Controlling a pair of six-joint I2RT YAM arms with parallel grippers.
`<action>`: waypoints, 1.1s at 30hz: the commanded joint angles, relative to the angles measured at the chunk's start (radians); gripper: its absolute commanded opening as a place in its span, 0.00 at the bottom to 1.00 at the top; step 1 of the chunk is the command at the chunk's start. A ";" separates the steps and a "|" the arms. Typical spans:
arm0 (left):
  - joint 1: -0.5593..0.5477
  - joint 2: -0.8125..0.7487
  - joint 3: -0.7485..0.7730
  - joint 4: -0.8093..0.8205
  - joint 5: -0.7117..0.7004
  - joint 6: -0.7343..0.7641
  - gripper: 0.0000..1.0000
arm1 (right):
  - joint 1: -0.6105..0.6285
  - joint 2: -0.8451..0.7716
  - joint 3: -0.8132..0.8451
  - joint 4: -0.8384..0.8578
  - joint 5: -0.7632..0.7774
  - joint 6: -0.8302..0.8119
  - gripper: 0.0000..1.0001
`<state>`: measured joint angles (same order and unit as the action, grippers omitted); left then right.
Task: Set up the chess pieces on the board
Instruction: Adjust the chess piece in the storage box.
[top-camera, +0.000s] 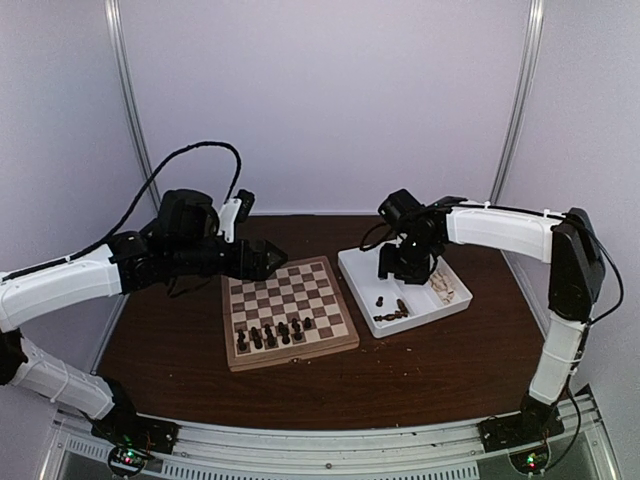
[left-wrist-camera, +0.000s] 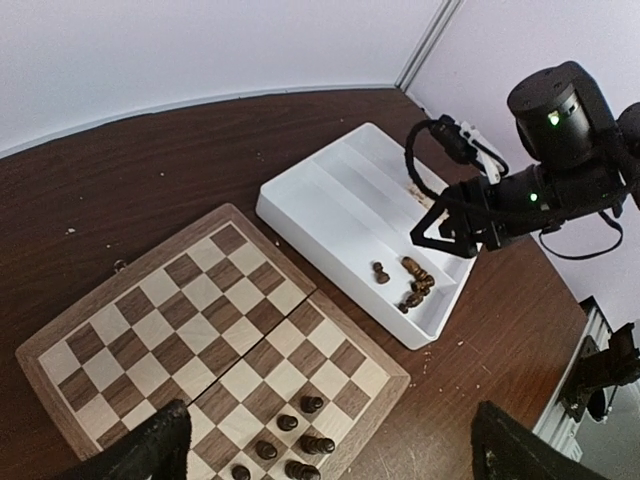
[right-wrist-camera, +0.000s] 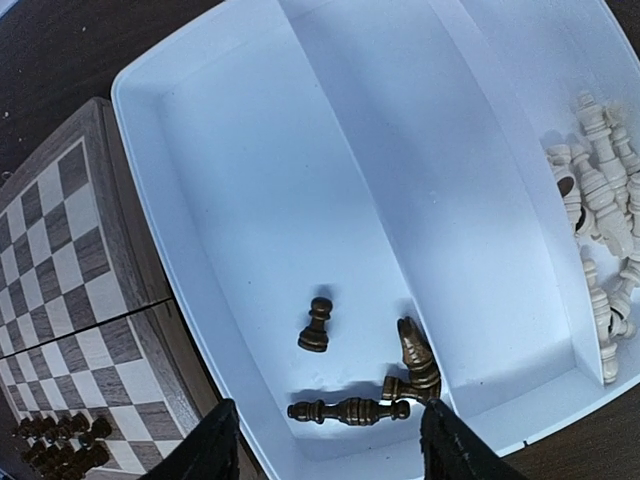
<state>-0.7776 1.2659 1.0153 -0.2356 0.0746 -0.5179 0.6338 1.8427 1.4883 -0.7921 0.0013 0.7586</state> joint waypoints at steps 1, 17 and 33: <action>0.005 -0.038 -0.016 0.012 -0.088 0.008 0.98 | 0.020 0.038 0.038 -0.022 0.047 0.020 0.60; 0.007 -0.058 -0.001 -0.048 -0.149 0.035 0.97 | 0.043 0.201 0.103 -0.008 0.081 0.083 0.53; 0.006 -0.040 0.015 -0.055 -0.139 0.040 0.98 | 0.043 0.278 0.103 0.018 0.017 0.113 0.49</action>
<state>-0.7776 1.2247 1.0042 -0.3092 -0.0654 -0.4950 0.6701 2.1017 1.5799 -0.7860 0.0246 0.8482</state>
